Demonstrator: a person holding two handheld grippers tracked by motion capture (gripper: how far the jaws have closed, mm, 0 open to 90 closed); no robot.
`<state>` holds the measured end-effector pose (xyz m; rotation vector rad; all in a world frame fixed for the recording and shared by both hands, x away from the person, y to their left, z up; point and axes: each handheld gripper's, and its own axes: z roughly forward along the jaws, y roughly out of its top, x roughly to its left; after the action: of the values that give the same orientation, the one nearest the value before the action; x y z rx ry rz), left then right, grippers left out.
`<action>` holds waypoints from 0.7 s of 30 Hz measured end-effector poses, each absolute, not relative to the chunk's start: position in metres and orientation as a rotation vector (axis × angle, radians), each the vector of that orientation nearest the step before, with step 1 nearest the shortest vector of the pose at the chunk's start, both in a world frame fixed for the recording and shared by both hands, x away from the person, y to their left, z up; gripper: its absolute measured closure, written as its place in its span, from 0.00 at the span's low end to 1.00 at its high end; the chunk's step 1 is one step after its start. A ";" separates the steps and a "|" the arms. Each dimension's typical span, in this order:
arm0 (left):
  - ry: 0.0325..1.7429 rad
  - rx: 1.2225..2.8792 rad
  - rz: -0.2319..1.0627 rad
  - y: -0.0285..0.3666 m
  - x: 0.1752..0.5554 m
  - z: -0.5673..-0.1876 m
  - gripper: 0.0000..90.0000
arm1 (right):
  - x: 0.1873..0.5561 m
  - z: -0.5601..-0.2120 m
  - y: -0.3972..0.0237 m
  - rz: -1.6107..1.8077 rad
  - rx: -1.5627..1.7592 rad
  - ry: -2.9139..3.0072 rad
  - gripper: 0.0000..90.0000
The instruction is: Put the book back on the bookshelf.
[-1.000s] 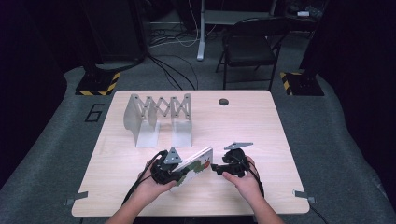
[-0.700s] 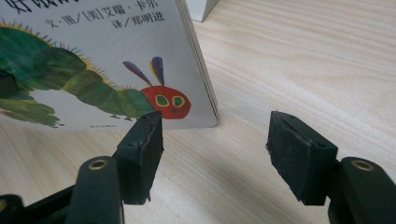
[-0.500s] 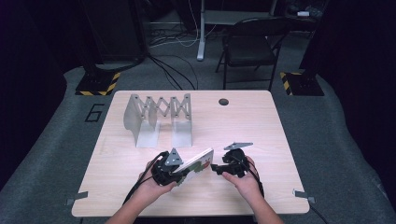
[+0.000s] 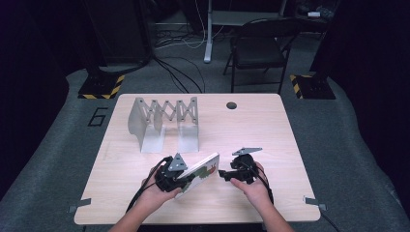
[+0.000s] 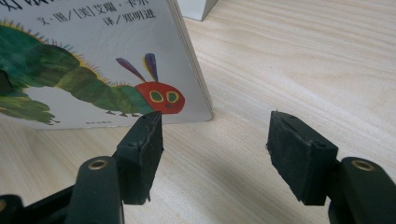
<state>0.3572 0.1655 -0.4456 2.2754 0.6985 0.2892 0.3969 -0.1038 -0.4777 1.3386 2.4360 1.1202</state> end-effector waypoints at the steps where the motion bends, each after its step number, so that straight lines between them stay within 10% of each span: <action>1: 0.703 2.275 0.295 0.168 0.358 -0.445 0.84 | 0.397 -0.478 -0.103 1.123 1.343 2.436 0.40; 21: 0.801 2.195 0.328 0.196 0.359 -0.430 0.84 | 0.397 -0.479 -0.107 1.118 1.351 2.435 0.39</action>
<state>0.3590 0.1961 -0.4297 2.1952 0.8010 0.3282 0.3967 -0.1065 -0.4791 1.3507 2.4353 1.1182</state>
